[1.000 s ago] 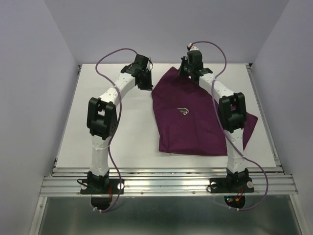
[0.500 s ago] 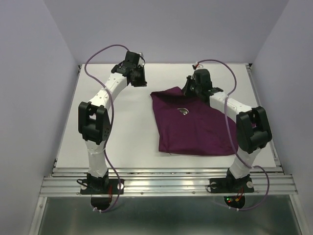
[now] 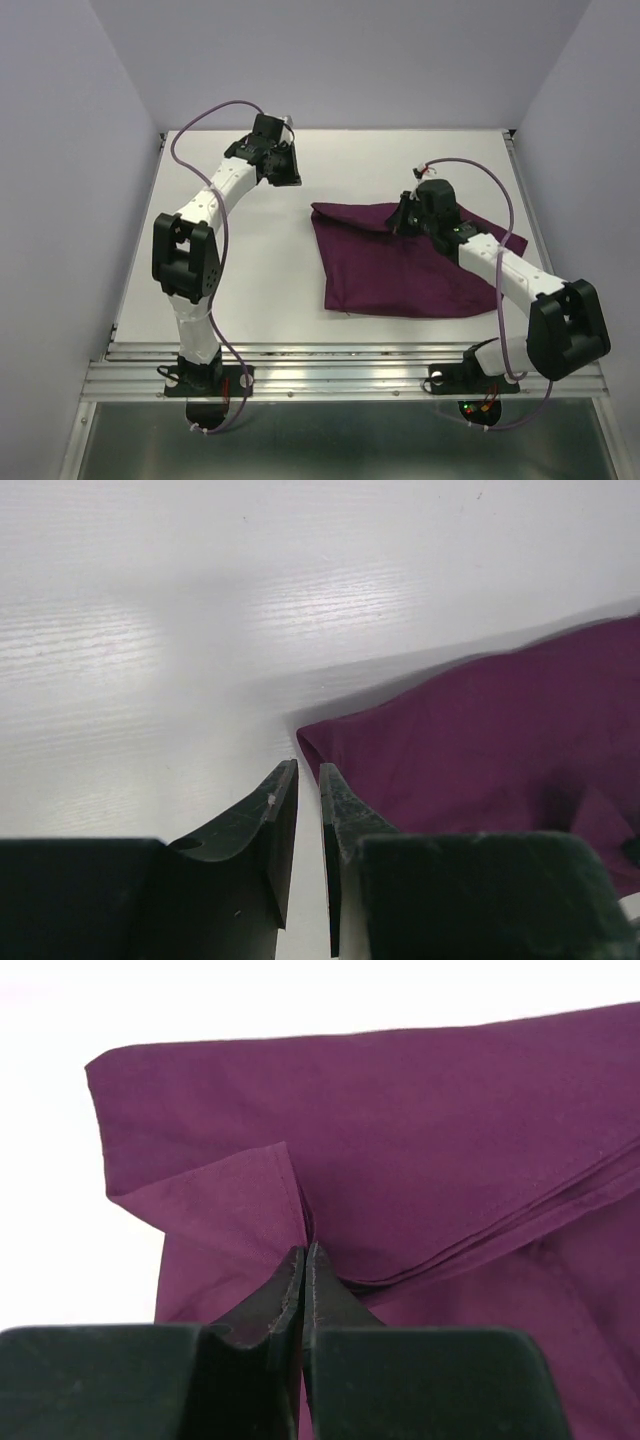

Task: Prepare the surgical pack
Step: Pack the surgical kit at the center of the board.

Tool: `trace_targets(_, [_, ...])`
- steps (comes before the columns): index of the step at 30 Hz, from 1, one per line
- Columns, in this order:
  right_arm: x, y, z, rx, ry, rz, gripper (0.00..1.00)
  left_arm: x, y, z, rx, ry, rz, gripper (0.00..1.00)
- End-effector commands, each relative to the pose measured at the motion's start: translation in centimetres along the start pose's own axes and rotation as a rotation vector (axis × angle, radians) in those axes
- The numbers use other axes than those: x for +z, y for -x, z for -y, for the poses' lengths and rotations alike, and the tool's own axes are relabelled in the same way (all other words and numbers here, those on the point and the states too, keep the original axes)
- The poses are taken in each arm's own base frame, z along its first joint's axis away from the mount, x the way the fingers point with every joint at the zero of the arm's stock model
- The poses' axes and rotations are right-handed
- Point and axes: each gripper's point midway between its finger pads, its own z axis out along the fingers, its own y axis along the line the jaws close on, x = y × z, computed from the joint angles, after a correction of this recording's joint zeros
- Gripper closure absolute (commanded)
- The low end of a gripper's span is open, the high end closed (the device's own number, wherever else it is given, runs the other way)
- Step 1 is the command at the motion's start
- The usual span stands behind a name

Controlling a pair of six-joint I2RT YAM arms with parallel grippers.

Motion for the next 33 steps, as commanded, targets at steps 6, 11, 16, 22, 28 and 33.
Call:
trace_targets(6, [-3.9, -2.6, -1.2, 0.040, 0.045, -0.043, 0.99, -2.0, -0.1, 1.9, -0.002, -0.088, 0.033, 0.74])
trace_targets(11, [-6.0, -2.4, -0.2, 0.025, -0.010, -0.023, 0.99, -1.8, -1.0, 1.7, -0.007, -0.089, 0.021, 0.74])
trace_targets(16, [-7.2, -1.5, 0.6, 0.016, -0.063, 0.015, 0.99, -1.9, -1.2, 1.7, -0.005, -0.092, 0.016, 0.74])
trace_targets(22, [-7.6, 0.6, 2.2, -0.029, -0.172, 0.088, 0.99, -1.9, -1.5, 1.8, -0.008, -0.100, 0.008, 0.74])
trace_targets(28, [-9.3, 1.0, 3.1, -0.072, -0.224, 0.103, 0.99, -2.3, -1.5, 1.8, -0.007, -0.096, 0.010, 0.74])
trace_targets(33, [-10.5, 0.0, 4.0, -0.041, -0.258, 0.095, 0.99, -2.8, -1.4, 2.3, -0.013, -0.116, 0.007, 0.74])
